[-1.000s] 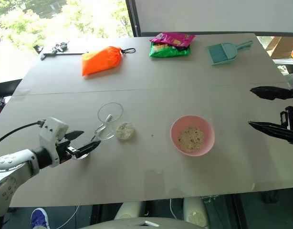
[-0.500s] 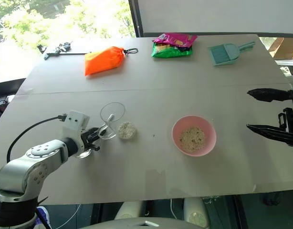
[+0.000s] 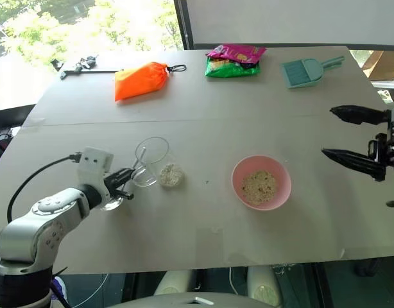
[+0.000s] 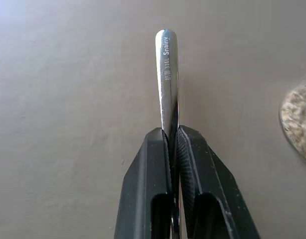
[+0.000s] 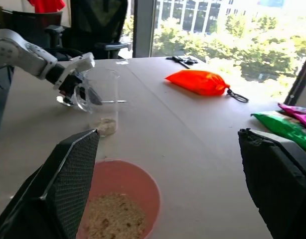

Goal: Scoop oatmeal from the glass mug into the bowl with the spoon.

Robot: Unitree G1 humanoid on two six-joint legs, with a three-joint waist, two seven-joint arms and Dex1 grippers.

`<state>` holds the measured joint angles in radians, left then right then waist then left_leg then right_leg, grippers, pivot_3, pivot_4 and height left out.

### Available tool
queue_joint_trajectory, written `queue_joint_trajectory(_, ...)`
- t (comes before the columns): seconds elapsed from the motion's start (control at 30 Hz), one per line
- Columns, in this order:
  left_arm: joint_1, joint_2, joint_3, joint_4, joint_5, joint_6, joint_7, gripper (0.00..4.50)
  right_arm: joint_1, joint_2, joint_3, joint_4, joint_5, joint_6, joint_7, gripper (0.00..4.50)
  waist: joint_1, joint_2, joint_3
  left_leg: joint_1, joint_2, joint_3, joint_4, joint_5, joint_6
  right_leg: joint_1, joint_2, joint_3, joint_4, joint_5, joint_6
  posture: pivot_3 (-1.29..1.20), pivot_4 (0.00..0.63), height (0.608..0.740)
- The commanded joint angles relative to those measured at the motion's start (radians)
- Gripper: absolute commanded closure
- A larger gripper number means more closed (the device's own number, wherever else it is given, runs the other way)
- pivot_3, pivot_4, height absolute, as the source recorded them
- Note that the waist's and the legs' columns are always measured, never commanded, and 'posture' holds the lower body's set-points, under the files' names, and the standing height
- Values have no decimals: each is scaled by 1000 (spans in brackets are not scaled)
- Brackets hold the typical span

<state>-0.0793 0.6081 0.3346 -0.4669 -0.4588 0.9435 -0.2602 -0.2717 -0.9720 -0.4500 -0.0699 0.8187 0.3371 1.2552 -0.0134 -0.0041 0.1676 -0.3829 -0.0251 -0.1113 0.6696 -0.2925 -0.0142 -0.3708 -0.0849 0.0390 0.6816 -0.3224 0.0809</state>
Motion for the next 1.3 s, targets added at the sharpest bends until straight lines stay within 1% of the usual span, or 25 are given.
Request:
queue_joint_trajectory(0.03,-159,71,93,21,47,-172,-10,4456,-106,12,61,-104,-22,77,-166,0,0,0,0,0,0,0,0,0,0,0,0,0,0,0,0,0,150,740)
queue_joint_trajectory(0.1,-290,123,71,28,51,-260,-66,4456,-230,20,152,-153,-26,238,-336,0,0,-1,1,-3,-1,0,1,0,0,-2,0,0,1,0,0,0,150,740)
queue_joint_trajectory(0.13,-329,133,62,30,48,-280,-81,4456,-274,31,178,-162,-31,281,-392,0,-1,-1,1,-4,-1,0,1,0,0,-3,0,0,1,0,0,0,150,740)
queue_joint_trajectory(0.17,-379,148,36,36,54,-315,-106,4456,-354,55,222,-158,0,358,-428,0,-3,-1,1,-7,-1,0,2,0,0,-6,-1,0,2,0,0,0,150,740)
queue_joint_trajectory(0.2,-423,160,5,41,60,-344,-136,4456,-432,91,259,-146,29,419,-450,0,-5,-1,1,-9,-1,0,4,0,-1,-8,-1,0,2,0,0,0,150,740)
queue_joint_trajectory(0.27,-506,172,-69,50,68,-411,-207,4456,-588,218,305,-103,60,516,-579,0,-13,-1,0,-11,-2,0,3,0,-1,-9,-1,-1,0,1,1,0,150,740)
queue_joint_trajectory(0.3,-538,177,-107,56,79,-447,-243,4456,-653,290,312,-79,68,551,-649,0,-21,-1,0,-11,-2,0,2,0,-1,-9,-1,0,-1,1,1,0,150,740)
queue_joint_trajectory(0.37,-579,176,-157,72,98,-500,-288,4456,-741,395,310,-42,83,614,-753,0,-26,-1,0,-13,-3,-2,0,0,-1,-10,-2,-3,-2,0,1,0,150,740)
queue_joint_trajectory(0.43,-604,167,-188,87,109,-533,-310,4456,-797,471,290,0,99,660,-836,0,-30,-1,0,-16,-3,-6,0,0,-1,-10,-2,-7,-1,0,1,0,150,740)
queue_joint_trajectory(0.5,-621,151,-221,101,117,-573,-341,4456,-861,557,226,86,169,720,-933,0,-34,-1,0,-17,-4,-7,0,0,-1,-10,-3,-10,-2,0,1,0,150,740)
queue_joint_trajectory(0.53,-629,142,-228,109,119,-581,-346,4456,-881,582,206,112,187,741,-958,0,-34,-1,0,-17,-4,-7,-1,0,-1,-10,-3,-11,-2,0,1,0,150,740)
queue_joint_trajectory(0.67,-640,119,-245,123,133,-625,-370,4456,-907,633,187,132,211,775,-993,0,-35,-1,0,-18,-4,-9,0,1,-1,-10,-3,-15,-1,0,1,0,150,740)
queue_joint_trajectory(0.87,-630,91,-257,111,142,-637,-373,4456,-933,700,162,145,249,780,-1023,0,-60,-1,0,-17,-4,-9,2,1,-1,-10,-3,-15,3,0,1,0,150,740)
queue_joint_trajectory(1.1,-620,61,-265,79,146,-616,-369,4456,-937,726,176,118,300,819,-1011,0,-79,-1,1,-16,-4,-9,6,1,-1,-10,-3,-14,11,0,0,0,150,740)
queue_joint_trajectory(1.3,-629,46,-278,68,144,-607,-375,4456,-937,730,171,110,322,823,-1021,0,-80,-1,1,-16,-4,-9,13,1,-1,-10,-3,-14,13,0,0,0,150,740)
